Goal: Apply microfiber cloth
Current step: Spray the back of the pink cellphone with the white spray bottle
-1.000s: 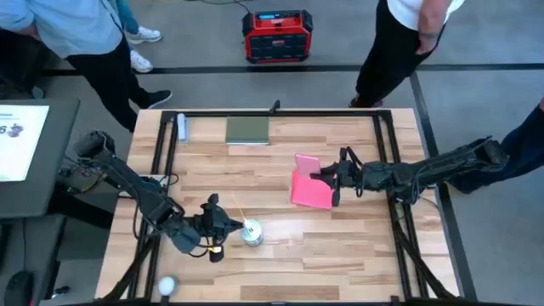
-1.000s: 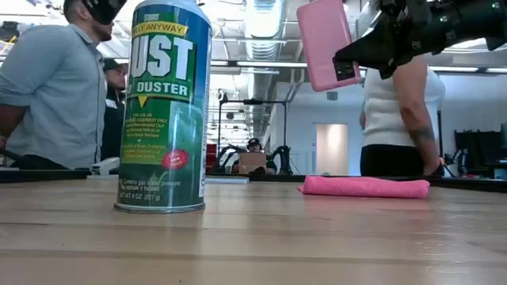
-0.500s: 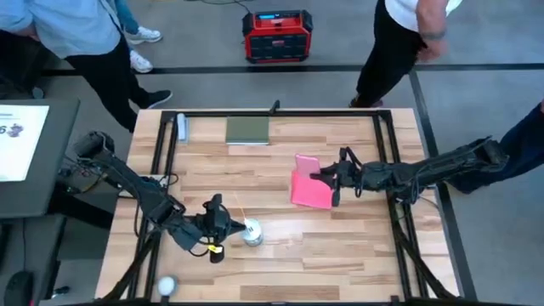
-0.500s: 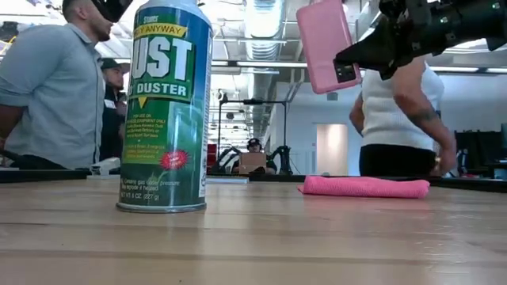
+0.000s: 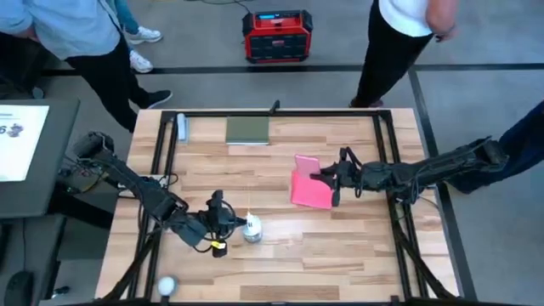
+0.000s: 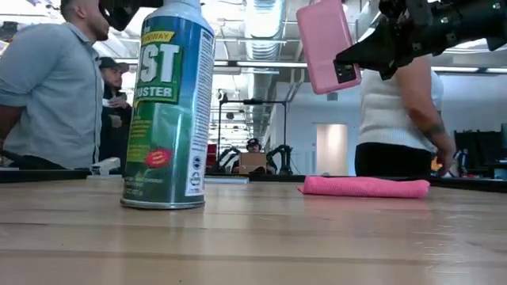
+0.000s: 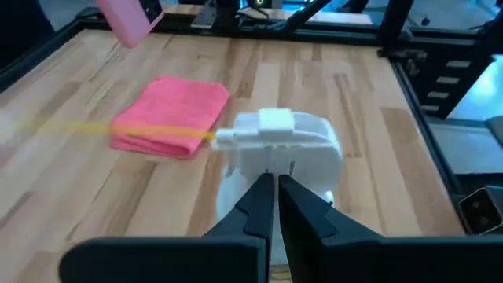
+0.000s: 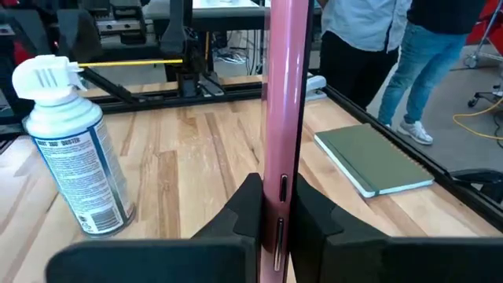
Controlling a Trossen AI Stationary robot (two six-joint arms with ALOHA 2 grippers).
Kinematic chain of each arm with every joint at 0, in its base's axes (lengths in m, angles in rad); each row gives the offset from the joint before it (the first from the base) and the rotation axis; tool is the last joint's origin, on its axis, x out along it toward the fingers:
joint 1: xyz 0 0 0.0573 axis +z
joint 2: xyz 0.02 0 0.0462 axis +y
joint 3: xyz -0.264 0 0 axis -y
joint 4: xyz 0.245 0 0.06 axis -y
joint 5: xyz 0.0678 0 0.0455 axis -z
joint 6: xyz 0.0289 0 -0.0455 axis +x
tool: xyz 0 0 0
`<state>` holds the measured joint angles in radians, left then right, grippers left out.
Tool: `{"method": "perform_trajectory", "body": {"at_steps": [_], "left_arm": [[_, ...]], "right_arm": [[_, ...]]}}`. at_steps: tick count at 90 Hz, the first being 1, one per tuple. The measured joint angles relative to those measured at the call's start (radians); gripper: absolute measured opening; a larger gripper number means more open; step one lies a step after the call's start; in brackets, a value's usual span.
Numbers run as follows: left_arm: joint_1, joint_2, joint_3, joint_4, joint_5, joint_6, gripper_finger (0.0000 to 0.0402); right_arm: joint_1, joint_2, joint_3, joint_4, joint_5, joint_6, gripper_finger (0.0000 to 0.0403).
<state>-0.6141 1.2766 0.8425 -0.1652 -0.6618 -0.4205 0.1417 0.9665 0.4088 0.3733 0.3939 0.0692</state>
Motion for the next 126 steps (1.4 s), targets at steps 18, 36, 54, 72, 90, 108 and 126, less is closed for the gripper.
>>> {"method": "perform_trajectory", "body": {"at_steps": [18, 36, 54, 72, 90, 108, 126], "left_arm": [[0.017, 0.000, 0.000, 0.000, 0.007, 0.026, 0.0000], [0.011, -0.026, -0.001, -0.009, 0.011, 0.107, 0.0000], [0.012, -0.086, -0.001, -0.012, 0.010, 0.187, 0.0000], [0.011, -0.156, -0.001, -0.041, 0.009, 0.238, 0.0000], [0.011, -0.200, -0.001, -0.083, 0.009, 0.241, 0.0000], [0.024, -0.204, -0.001, -0.110, 0.024, 0.246, 0.0000], [0.046, -0.204, 0.013, -0.127, 0.041, 0.286, 0.0000]], "right_arm": [[0.000, 0.000, 0.000, 0.000, 0.000, 0.002, 0.0017], [-0.030, 0.016, 0.000, 0.021, 0.001, 0.005, 0.0017], [-0.083, 0.072, 0.001, 0.078, -0.038, -0.015, 0.0017], [-0.145, 0.185, 0.000, 0.228, -0.122, -0.041, 0.0017], [-0.238, 0.368, -0.005, 0.502, -0.255, -0.044, 0.0017], [-0.308, 0.568, 0.028, 0.716, -0.374, -0.017, 0.0017], [-0.325, 0.703, 0.136, 0.764, -0.423, -0.030, 0.0017]]}}
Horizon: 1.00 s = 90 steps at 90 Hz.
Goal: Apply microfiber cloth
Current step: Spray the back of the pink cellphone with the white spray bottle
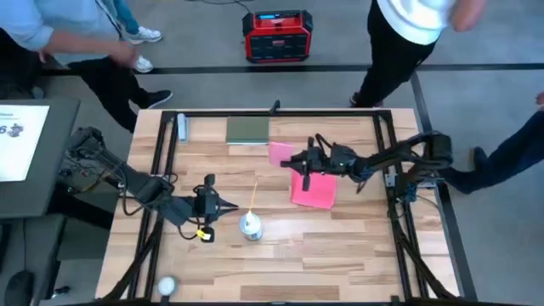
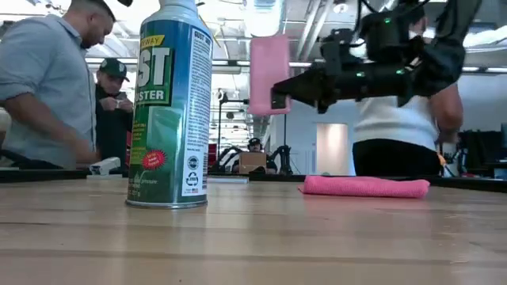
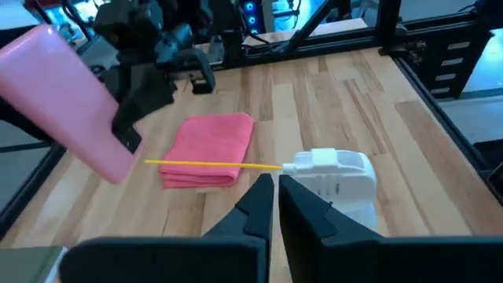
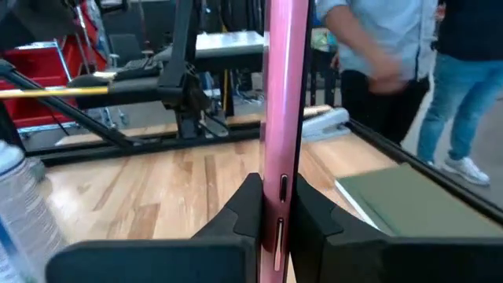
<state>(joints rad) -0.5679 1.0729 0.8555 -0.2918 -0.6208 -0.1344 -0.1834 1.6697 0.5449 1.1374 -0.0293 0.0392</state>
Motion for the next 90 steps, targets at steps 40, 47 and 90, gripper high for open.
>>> {"method": "perform_trajectory", "body": {"at_steps": [40, 47, 90], "left_arm": [[0.110, 0.009, 0.165, -0.245, 0.199, 0.039, 0.0000], [0.142, 0.008, 0.200, -0.270, 0.245, 0.060, 0.0000], [0.250, 0.302, 0.490, -0.586, 0.408, 0.194, 0.0000]], "right_arm": [[-0.042, 0.105, 0.179, -0.067, -0.093, -0.028, 0.0017], [-0.043, 0.105, 0.180, -0.063, -0.102, -0.035, 0.0017], [-0.048, 0.105, 0.180, -0.084, -0.103, -0.033, 0.0017]]}}
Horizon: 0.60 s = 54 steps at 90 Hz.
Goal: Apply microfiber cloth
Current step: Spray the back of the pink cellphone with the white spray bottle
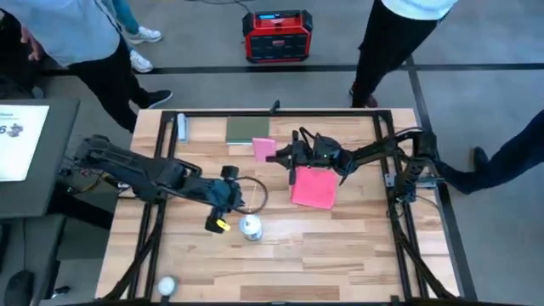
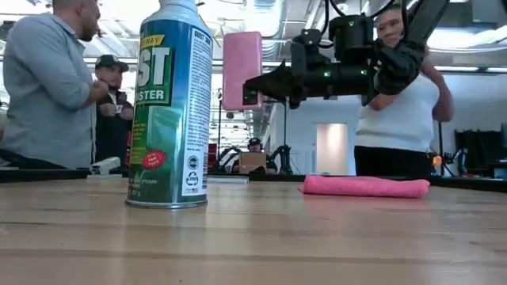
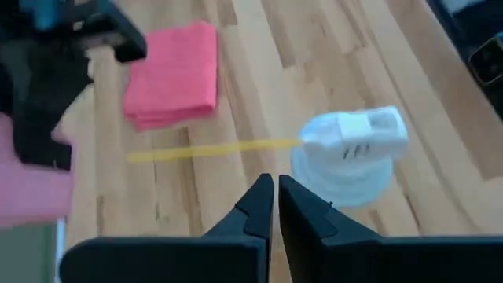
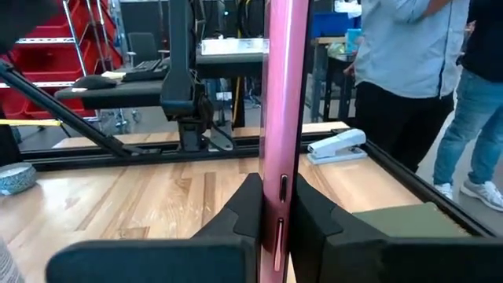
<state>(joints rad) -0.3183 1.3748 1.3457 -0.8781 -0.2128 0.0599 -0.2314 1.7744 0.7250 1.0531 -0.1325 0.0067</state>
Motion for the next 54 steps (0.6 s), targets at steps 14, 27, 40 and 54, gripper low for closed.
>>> {"method": "perform_trajectory", "body": {"at_steps": [14, 27, 40, 54], "left_arm": [[0.000, 0.066, 0.122, -0.073, 0.014, 0.030, 0.0000], [0.000, 0.113, 0.184, -0.139, 0.026, 0.034, 0.0000], [0.000, 0.137, 0.189, -0.158, 0.052, 0.034, 0.0000], [0.000, 0.145, 0.189, -0.158, 0.052, 0.033, 0.0000]], "right_arm": [[0.000, 0.000, 0.000, -0.001, 0.000, 0.000, 0.0017], [0.000, 0.000, 0.000, -0.002, 0.000, 0.000, 0.0017], [0.000, 0.000, 0.000, -0.002, 0.001, 0.000, 0.0017], [0.000, 0.000, 0.000, -0.002, 0.001, -0.001, 0.0017]]}}
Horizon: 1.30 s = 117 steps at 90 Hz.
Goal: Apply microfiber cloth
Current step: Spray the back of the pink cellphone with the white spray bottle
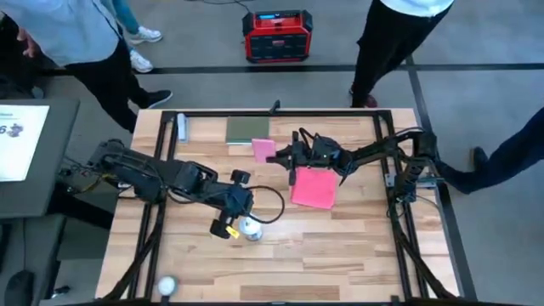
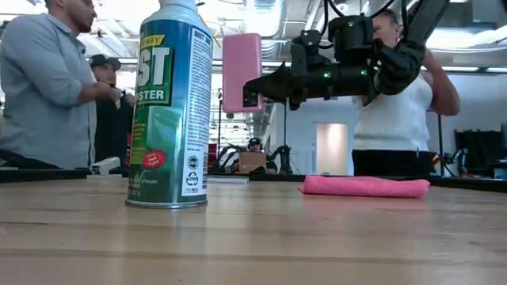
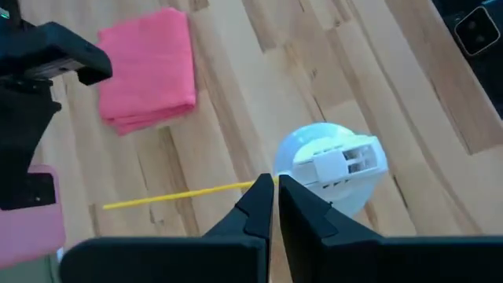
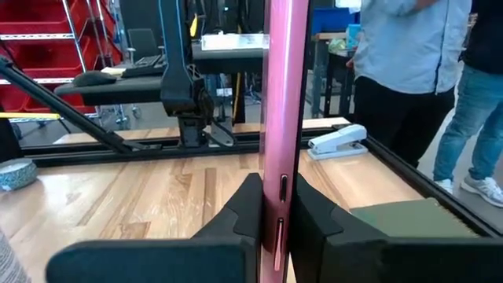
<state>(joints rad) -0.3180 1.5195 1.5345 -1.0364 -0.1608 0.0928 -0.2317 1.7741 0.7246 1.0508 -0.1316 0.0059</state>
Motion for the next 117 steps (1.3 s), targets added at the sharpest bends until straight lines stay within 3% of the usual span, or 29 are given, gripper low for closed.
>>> {"method": "perform_trajectory", "body": {"at_steps": [117], "left_arm": [[0.029, 0.021, 0.009, -0.034, 0.051, -0.001, 0.0000]], "right_arm": [[-0.024, 0.000, -0.001, -0.026, 0.001, 0.021, 0.0017]]}}
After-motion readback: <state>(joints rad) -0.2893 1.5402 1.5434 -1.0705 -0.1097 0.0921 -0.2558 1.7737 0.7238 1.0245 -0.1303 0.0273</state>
